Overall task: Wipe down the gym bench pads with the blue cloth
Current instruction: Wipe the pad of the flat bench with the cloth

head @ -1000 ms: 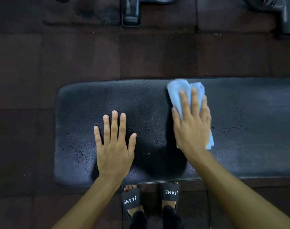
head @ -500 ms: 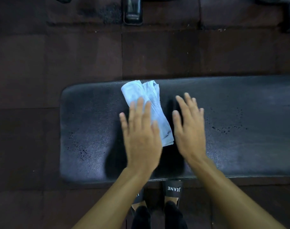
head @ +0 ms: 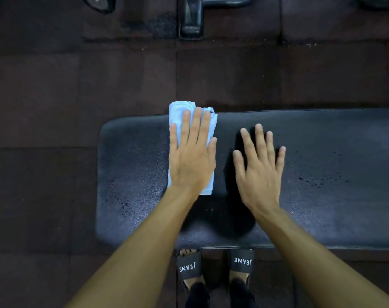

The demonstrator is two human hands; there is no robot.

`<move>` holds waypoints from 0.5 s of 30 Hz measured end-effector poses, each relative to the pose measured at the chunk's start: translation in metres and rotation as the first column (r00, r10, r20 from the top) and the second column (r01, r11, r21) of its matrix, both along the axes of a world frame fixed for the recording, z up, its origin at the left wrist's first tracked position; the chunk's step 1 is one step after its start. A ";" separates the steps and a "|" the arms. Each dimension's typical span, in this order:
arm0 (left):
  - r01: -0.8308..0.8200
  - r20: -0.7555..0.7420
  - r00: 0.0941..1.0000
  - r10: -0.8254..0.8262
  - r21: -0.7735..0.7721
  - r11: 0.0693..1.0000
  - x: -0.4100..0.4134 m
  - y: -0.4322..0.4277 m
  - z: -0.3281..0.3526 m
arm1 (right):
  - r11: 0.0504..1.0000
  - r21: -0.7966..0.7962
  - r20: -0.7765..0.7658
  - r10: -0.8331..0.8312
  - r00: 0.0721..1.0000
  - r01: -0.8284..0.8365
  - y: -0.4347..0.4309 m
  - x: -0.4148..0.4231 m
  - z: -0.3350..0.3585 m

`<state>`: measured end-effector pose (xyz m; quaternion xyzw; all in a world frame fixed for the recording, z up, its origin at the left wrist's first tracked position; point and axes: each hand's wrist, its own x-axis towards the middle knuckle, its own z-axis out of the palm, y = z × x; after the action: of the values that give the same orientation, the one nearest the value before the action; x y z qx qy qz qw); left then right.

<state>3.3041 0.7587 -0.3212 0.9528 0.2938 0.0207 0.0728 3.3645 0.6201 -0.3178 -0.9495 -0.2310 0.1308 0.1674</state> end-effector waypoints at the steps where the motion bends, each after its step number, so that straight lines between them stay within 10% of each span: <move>1: 0.006 -0.004 1.000 -0.006 0.000 1.000 -0.003 0.007 0.001 | 1.000 -0.004 0.014 0.029 0.999 -0.028 0.003 -0.003 -0.001; 15: -0.167 -0.051 0.985 0.165 -0.034 0.985 -0.075 0.100 0.011 | 0.992 -0.115 0.104 0.061 0.993 -0.048 0.008 -0.010 -0.015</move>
<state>3.2296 0.8585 -0.3105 0.9237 0.3743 -0.0016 0.0820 3.3545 0.6279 -0.3330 -0.9564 -0.2578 0.0968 0.0972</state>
